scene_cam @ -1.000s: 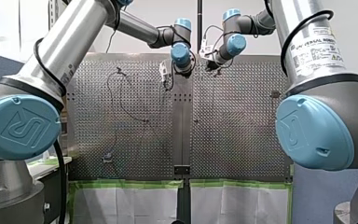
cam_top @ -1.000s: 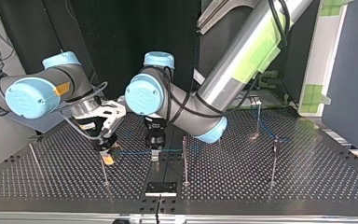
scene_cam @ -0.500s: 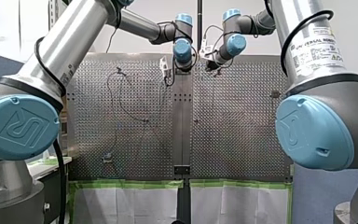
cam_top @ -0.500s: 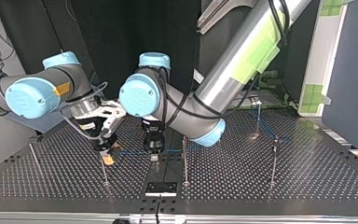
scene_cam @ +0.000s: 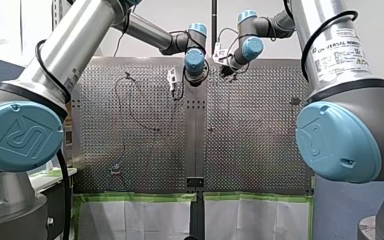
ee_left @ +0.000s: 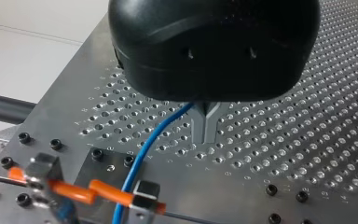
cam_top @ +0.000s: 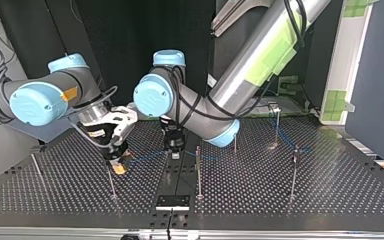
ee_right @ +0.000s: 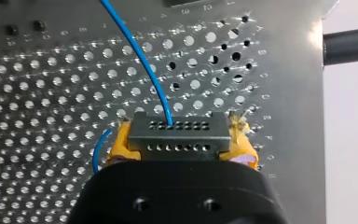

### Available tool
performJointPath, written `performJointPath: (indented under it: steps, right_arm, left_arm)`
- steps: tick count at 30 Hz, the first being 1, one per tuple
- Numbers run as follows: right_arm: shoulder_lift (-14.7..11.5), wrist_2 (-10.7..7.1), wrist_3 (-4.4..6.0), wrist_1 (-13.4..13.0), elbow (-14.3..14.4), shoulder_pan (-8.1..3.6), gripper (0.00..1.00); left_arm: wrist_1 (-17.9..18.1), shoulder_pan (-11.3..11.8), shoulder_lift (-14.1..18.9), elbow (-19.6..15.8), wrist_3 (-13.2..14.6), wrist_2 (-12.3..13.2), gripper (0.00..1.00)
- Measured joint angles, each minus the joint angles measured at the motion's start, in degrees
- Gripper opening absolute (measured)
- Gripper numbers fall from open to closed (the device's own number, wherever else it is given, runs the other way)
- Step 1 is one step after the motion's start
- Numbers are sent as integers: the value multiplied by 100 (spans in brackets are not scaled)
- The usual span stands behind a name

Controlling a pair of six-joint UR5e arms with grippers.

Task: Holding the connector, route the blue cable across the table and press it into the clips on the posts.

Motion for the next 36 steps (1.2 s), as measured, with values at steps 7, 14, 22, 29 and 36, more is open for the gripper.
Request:
performJointPath:
  steps: [7,14,22,29,36]
  right_arm:
    - [0,17,-30,-6,226,42,0]
    - [0,53,-53,-34,490,36,0]
    - [2,101,-76,-66,895,-27,0]
    - [2,116,-78,-89,1225,-56,0]
    - [4,149,-76,-130,1556,-59,0]
  left_arm:
    - [392,-26,382,-415,-15,-1,0]
    - [762,-50,586,-788,101,236,0]
    - [1214,4,508,-1240,116,645,0]
    - [1559,68,227,-1586,86,624,0]
    - [1936,123,164,-1963,70,737,0]
